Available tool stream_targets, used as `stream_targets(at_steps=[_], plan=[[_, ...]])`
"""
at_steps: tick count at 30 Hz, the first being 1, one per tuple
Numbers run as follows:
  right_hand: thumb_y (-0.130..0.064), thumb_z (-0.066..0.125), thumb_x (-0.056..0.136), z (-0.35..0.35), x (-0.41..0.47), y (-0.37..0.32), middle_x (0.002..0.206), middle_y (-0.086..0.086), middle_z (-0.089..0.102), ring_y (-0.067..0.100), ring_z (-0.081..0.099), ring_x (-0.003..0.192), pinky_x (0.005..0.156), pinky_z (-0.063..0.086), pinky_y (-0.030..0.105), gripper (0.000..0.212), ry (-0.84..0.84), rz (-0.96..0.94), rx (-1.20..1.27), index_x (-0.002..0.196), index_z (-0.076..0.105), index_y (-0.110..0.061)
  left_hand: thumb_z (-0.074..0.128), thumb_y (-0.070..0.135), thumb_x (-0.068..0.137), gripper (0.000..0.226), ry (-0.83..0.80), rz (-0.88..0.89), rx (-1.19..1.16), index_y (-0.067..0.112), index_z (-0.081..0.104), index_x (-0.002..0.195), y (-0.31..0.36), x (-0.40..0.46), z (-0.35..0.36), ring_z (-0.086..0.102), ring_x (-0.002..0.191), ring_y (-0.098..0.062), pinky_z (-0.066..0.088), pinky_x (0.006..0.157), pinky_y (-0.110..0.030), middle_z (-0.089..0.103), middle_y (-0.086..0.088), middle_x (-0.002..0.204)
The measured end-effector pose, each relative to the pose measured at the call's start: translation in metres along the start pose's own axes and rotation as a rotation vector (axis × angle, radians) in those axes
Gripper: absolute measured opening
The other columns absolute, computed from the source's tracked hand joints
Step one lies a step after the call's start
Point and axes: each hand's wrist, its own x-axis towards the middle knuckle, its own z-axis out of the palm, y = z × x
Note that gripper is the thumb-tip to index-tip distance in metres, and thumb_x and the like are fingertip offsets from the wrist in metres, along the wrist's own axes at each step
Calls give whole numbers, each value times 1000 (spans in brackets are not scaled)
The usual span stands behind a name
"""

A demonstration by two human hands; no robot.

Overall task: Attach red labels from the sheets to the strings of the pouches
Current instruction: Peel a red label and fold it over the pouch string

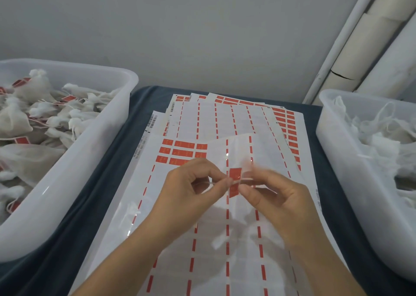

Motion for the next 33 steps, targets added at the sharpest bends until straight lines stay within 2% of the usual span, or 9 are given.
stream_targets(at_steps=[2,3,7,10,12,14,18,27,33], plan=[[-46,66,63,-5,4,0,100,-33,63,-11,59,94,61,48,4,48,61,80,47,110,52,-46,68,40,66,15,33,-102,-153,25,71,65,2,1,-3,60,76,-2,45,63,-5,67,14,73],[-47,67,62,-6,5,0,101,-33,62,-10,59,95,58,48,5,51,98,123,78,111,53,-45,67,44,60,21,40,-147,-245,25,72,68,3,1,-4,62,77,-2,45,62,-4,69,13,74],[-39,69,63,1,0,2,91,-17,71,4,68,82,57,50,10,29,40,272,280,92,72,-36,66,43,55,20,34,-233,-415,28,74,66,7,1,-3,65,77,1,47,59,-7,72,11,75],[-36,67,61,11,-3,1,85,-9,74,11,69,79,59,51,13,24,-22,246,294,82,75,-29,66,49,55,26,20,-196,-386,28,74,68,6,-1,0,65,80,-8,47,64,-6,71,4,76],[-41,66,58,11,-3,0,84,-7,74,14,69,79,61,53,15,28,-14,230,323,83,75,-32,64,55,51,34,25,-194,-339,29,73,70,5,-2,3,63,78,-12,47,66,-6,69,3,76],[-43,66,57,10,-4,0,85,-6,74,15,70,81,63,54,18,28,4,216,350,82,74,-36,63,56,50,36,23,-197,-326,28,73,71,5,-3,6,62,76,-9,46,64,-5,69,6,74],[-39,66,58,8,-5,2,84,-1,74,18,70,79,64,54,21,23,21,219,386,77,75,-31,63,54,52,33,2,-184,-314,28,72,70,6,-4,8,61,73,-2,43,61,-3,67,10,72],[-38,63,61,11,-6,1,79,-4,72,13,69,78,62,54,18,15,53,200,408,71,73,-34,66,47,56,31,-28,-205,-419,20,74,70,5,-5,9,63,78,-2,43,63,-2,69,6,76],[-41,63,61,10,-7,-1,79,-9,72,8,68,81,64,50,9,17,66,137,296,75,72,-40,65,52,52,36,6,-167,-349,22,74,70,4,-4,9,60,74,-7,45,65,-5,67,6,74]])
